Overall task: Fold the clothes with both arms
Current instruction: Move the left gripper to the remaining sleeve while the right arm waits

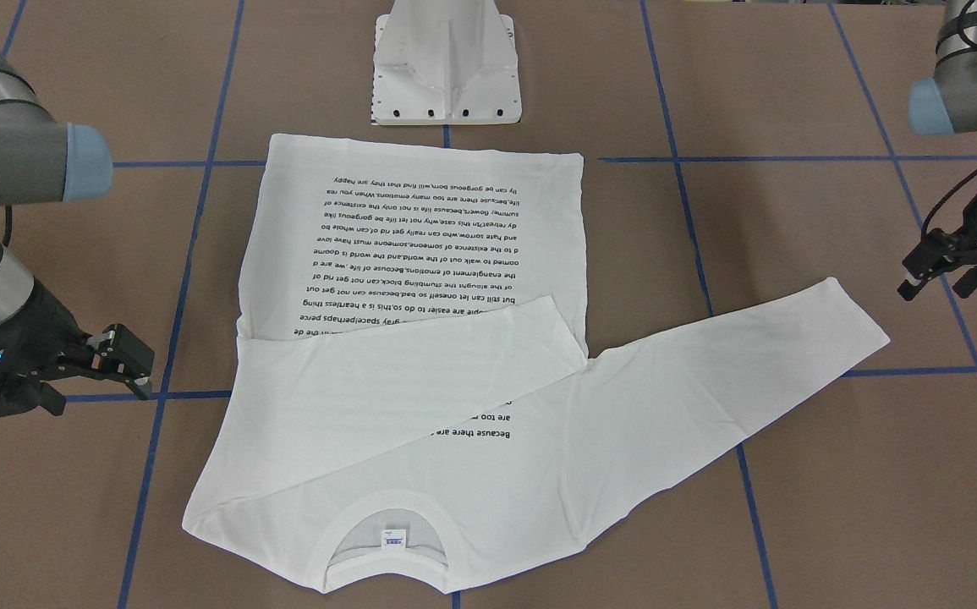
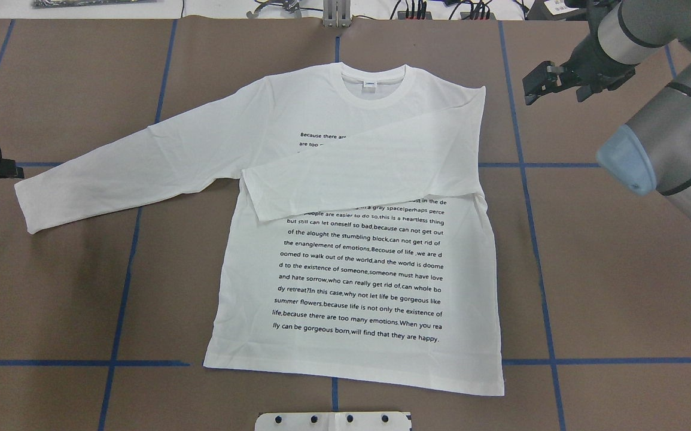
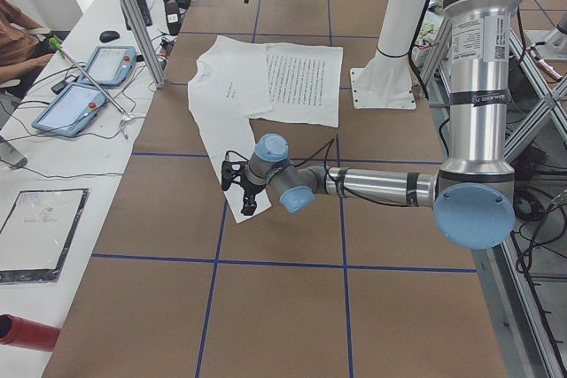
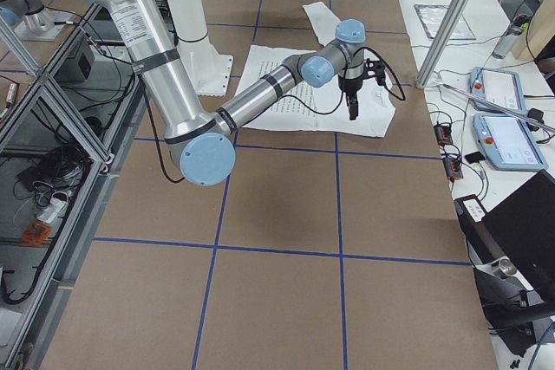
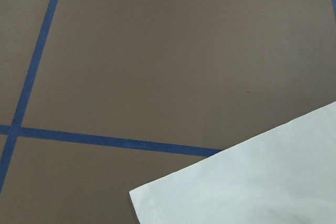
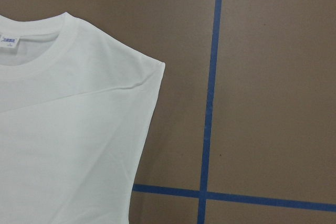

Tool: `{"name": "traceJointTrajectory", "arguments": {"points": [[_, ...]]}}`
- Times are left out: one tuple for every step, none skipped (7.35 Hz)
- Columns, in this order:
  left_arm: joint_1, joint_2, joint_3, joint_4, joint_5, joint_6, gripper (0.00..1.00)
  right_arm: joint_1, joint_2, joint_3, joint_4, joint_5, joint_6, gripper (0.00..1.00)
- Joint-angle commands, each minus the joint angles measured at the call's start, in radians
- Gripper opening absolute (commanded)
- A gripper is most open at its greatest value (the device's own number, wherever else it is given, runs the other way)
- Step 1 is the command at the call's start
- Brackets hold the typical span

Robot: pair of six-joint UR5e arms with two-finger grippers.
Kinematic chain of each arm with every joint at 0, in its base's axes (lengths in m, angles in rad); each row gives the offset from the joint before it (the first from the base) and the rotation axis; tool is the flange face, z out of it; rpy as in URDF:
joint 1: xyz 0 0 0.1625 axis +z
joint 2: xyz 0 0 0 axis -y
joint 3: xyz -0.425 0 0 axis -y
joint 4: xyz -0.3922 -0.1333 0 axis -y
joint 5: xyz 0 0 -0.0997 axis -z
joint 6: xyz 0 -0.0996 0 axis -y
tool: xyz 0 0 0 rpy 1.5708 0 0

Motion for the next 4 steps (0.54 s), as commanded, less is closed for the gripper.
{"name": "traceJointTrajectory", "arguments": {"points": [[0.095,-0.011,0.066,-0.010,0.117,-0.070,0.98,-0.011,-0.027,0.048,-0.035,0.001,0.000,1.00],[0.095,-0.014,0.076,-0.007,0.118,-0.069,0.96,-0.017,-0.027,0.046,-0.034,0.000,0.002,1.00],[0.095,-0.014,0.079,-0.007,0.118,-0.067,0.93,-0.022,-0.027,0.048,-0.032,0.000,0.002,1.00],[0.095,-0.015,0.080,-0.007,0.123,-0.066,0.87,-0.028,-0.025,0.048,-0.030,0.000,0.011,1.00]]}}
